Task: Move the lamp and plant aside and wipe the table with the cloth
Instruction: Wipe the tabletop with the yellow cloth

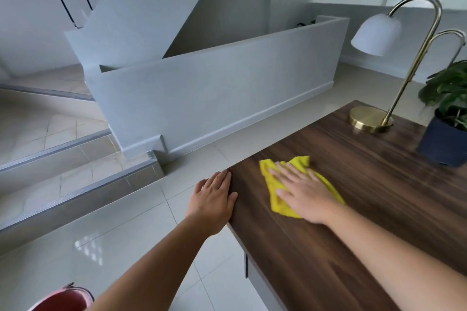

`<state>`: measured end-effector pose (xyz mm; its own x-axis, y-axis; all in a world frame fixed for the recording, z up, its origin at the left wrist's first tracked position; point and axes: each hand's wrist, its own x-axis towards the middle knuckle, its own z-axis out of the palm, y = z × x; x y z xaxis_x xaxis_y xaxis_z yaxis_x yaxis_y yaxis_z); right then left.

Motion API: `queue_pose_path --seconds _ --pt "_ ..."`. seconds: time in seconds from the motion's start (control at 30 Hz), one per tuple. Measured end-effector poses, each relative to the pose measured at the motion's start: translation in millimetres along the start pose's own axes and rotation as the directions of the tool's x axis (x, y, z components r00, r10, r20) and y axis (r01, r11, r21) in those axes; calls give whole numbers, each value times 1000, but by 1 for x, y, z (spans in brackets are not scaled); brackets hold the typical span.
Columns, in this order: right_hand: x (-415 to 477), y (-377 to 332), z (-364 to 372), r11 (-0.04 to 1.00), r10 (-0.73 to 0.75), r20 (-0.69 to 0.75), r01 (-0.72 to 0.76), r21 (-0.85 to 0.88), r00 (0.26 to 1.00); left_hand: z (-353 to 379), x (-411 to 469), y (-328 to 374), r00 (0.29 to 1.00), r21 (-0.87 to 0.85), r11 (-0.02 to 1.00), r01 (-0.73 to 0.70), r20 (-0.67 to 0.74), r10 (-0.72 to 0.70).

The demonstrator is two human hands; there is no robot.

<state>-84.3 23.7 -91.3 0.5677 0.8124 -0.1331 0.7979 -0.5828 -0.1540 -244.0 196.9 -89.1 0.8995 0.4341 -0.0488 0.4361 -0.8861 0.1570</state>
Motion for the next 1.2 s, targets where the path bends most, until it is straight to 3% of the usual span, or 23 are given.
queue_pose_path --seconds 0.13,0.23,0.3,0.43,0.53,0.87,1.0,1.2 --pt "1 48 -11 936 353 -17 -352 13 936 -2 -12 -7 999 -5 999 -45 9 45" --pt "16 28 -10 873 487 -31 -484 62 873 -3 -19 -13 998 -8 998 -68 9 68" --pt "27 -11 -8 892 450 -33 -447 73 892 -2 -26 -18 997 -27 997 -78 5 78" --pt "25 -98 10 979 201 -34 -200 30 979 5 -40 -29 993 -75 990 -116 -16 115" --pt "-7 -118 24 993 115 -66 -116 -10 991 8 -45 -42 989 -61 987 -147 -30 145" --pt "-141 -72 33 966 255 -21 -255 -30 967 5 -41 -65 985 -72 982 -174 5 175" --pt "-119 -98 30 972 235 -30 -236 -26 972 -3 -40 -69 980 -188 962 -199 -37 196" --pt "-13 -147 25 995 103 -55 -102 10 993 -4 -42 -78 986 -273 950 -154 -98 132"
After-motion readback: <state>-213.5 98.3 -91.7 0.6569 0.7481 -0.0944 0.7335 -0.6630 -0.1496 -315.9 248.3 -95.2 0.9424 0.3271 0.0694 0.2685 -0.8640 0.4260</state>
